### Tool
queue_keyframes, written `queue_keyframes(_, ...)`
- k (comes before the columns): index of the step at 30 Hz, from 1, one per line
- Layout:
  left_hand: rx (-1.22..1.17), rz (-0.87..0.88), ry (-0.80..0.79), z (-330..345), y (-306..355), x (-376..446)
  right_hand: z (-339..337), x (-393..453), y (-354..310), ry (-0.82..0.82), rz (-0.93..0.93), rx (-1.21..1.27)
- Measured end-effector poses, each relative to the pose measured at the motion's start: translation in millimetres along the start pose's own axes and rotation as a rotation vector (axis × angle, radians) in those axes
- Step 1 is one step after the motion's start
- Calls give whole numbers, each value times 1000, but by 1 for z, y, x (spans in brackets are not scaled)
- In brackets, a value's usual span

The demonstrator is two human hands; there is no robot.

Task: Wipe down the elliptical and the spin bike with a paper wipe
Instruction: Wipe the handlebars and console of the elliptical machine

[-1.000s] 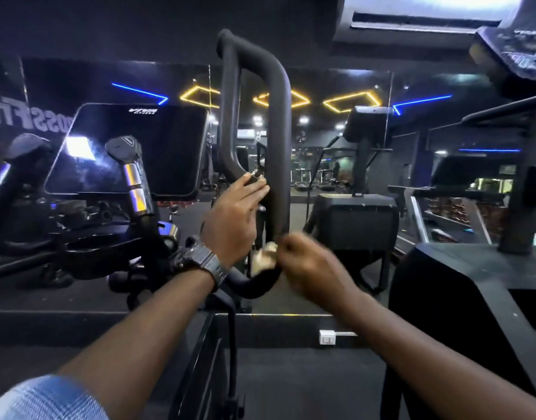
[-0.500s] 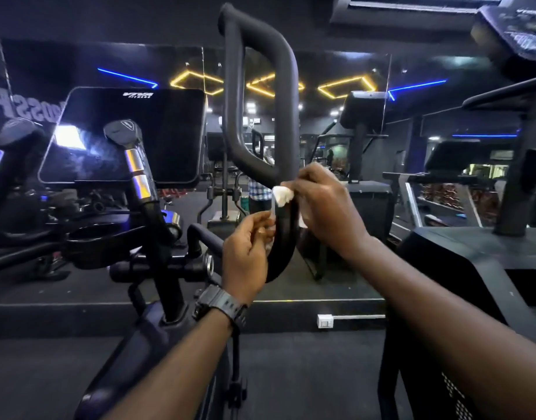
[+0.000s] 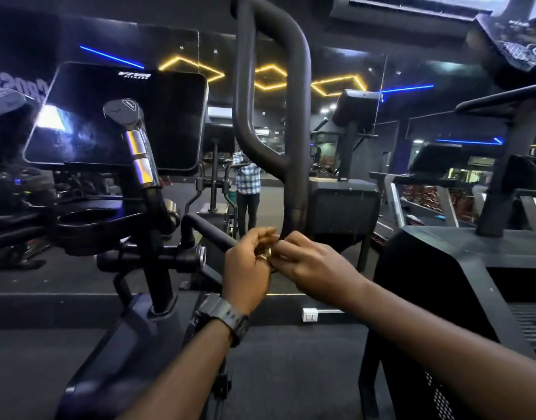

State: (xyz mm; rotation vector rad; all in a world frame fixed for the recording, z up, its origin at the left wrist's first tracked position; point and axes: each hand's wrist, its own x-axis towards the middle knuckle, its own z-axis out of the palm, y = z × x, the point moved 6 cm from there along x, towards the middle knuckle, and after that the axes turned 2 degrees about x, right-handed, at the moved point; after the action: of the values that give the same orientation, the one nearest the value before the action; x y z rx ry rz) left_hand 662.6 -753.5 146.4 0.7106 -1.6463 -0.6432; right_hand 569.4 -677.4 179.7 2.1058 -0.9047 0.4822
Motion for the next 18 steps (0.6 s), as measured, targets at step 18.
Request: queue_keyframes(18, 243, 41, -162, -18, -40, -10, 16, 11, -22, 36, 244, -5)
